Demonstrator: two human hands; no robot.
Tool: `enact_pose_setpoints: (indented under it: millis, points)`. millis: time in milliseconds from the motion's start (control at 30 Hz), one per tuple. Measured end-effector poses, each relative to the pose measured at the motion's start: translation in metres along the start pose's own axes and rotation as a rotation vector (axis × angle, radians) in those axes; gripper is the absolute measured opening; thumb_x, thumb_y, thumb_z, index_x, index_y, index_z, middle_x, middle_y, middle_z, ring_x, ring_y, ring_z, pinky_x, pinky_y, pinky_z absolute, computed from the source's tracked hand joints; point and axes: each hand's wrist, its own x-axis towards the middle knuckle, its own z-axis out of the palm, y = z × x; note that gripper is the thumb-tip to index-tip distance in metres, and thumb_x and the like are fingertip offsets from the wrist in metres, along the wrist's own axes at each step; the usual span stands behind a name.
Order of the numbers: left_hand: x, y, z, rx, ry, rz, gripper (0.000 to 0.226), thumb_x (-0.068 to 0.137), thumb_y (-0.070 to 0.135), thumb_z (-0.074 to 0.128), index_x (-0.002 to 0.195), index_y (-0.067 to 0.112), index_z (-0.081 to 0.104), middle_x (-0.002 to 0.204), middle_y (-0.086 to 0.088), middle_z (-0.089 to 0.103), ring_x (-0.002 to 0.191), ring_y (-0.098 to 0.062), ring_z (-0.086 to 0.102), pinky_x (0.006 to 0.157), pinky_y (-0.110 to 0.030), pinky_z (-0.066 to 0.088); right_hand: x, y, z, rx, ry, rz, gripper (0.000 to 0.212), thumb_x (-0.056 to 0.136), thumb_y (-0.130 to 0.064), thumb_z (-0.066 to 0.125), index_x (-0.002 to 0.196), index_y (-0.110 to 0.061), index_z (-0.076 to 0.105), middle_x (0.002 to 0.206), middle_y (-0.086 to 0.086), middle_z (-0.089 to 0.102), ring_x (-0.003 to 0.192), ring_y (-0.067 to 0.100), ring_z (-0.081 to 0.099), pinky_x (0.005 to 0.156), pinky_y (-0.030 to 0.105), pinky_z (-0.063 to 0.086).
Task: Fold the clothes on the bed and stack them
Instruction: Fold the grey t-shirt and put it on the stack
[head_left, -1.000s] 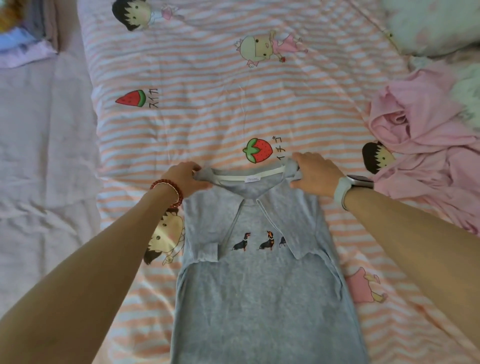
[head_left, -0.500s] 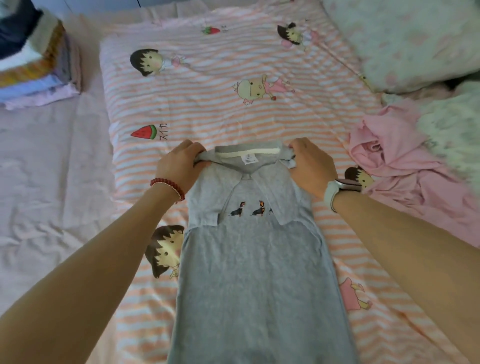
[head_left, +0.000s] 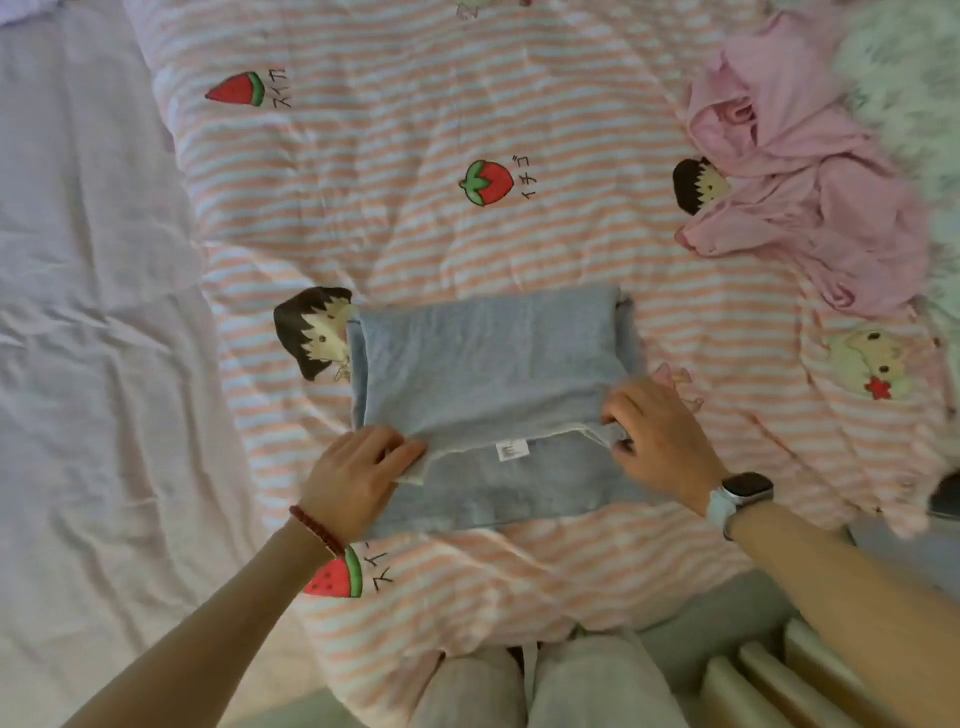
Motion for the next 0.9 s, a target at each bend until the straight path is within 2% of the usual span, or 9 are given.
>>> enact_pose_setpoints:
  millis: [167,267,367,433,500,600,733,833,900]
  points:
    - [-0.034,0.028,0.019,-0.022,-0.051,0.014,0.028,0.077,0.009,0.05,0.104,0.017,0.052,0.082,-0.003,0.051,0.057,-0.021,0.056,0.051,-0.024,0.046,-0.055,-0.006,0.035,0.029,-0.079,0.055,0.034,0.043,0.012,0.077,0.069,0.0,0.058,0.082,0.018,0.06,0.077,0.033,0.055,0.064,0.036,0.044]
    - [-0.044,0.039,0.024,-0.015,-0.225,0.028,0.039,0.066,0.008,0.073,0.102,0.018,0.063,0.078,-0.004,0.059,0.061,-0.022,0.058,0.055,-0.026,0.048,-0.07,-0.008,0.044,0.004,-0.116,0.081,0.03,0.048,0.01,0.077,0.071,0.0,0.06,0.087,0.019,0.061,0.081,0.035,0.058,0.067,0.039,0.048]
    - [-0.047,0.044,0.021,0.075,-0.468,-0.06,0.049,0.059,0.044,0.079,0.103,0.024,0.07,0.092,-0.004,0.064,0.079,-0.025,0.064,0.069,-0.037,0.054,-0.082,-0.013,0.046,-0.103,-0.21,0.062,0.029,0.06,-0.013,0.078,0.086,-0.004,0.068,0.103,0.019,0.063,0.103,0.037,0.06,0.091,0.052,0.046]
    - [-0.042,0.05,0.019,0.054,-0.45,-0.121,0.04,0.072,0.054,0.059,0.097,0.026,0.072,0.094,-0.003,0.064,0.082,-0.026,0.063,0.07,-0.038,0.052,-0.084,-0.017,0.044,-0.123,-0.161,0.062,0.026,0.073,-0.026,0.062,0.089,-0.008,0.069,0.108,0.016,0.062,0.112,0.032,0.054,0.099,0.05,0.038]
    - [-0.03,0.054,0.021,0.011,-0.335,-0.18,0.035,0.082,0.044,0.046,0.085,0.021,0.072,0.094,-0.005,0.065,0.083,-0.028,0.063,0.068,-0.036,0.05,-0.074,-0.023,0.044,-0.121,-0.075,0.079,0.03,0.08,-0.026,0.047,0.09,-0.008,0.068,0.11,0.014,0.062,0.114,0.028,0.047,0.1,0.05,0.031]
    - [-0.001,0.06,0.032,0.102,-0.227,-0.224,0.036,0.087,0.032,0.04,0.102,0.016,0.069,0.117,-0.013,0.062,0.107,-0.035,0.059,0.086,-0.048,0.047,-0.039,-0.038,0.046,-0.147,-0.006,0.107,0.038,0.087,-0.024,0.039,0.112,-0.009,0.064,0.126,0.016,0.056,0.123,0.031,0.046,0.106,0.055,0.028]
    - [0.04,0.048,0.052,0.208,-0.293,-0.345,0.056,0.091,0.044,0.027,0.141,0.019,0.037,0.149,-0.012,0.031,0.137,-0.038,0.022,0.108,-0.063,0.014,0.014,-0.036,0.057,-0.263,-0.076,0.063,0.048,0.091,-0.028,0.041,0.137,-0.013,0.045,0.146,0.018,0.036,0.135,0.034,0.033,0.107,0.06,0.016]
    - [0.063,0.009,0.07,0.22,-0.278,-0.489,0.056,0.093,0.052,0.015,0.144,0.031,0.003,0.153,-0.004,-0.004,0.141,-0.03,-0.01,0.11,-0.053,-0.012,0.053,-0.012,0.06,-0.304,-0.108,0.131,0.052,0.093,-0.03,0.043,0.143,-0.019,0.034,0.152,0.016,0.025,0.14,0.034,0.021,0.11,0.057,0.005]
    - [0.065,-0.017,0.076,0.215,-0.291,-0.596,0.054,0.095,0.054,0.013,0.141,0.035,-0.007,0.155,-0.005,-0.008,0.141,-0.029,-0.015,0.111,-0.046,-0.016,0.066,0.004,0.063,-0.333,-0.191,0.172,0.052,0.097,-0.039,0.03,0.147,-0.027,0.022,0.156,0.011,0.01,0.143,0.034,0.008,0.111,0.055,-0.004]
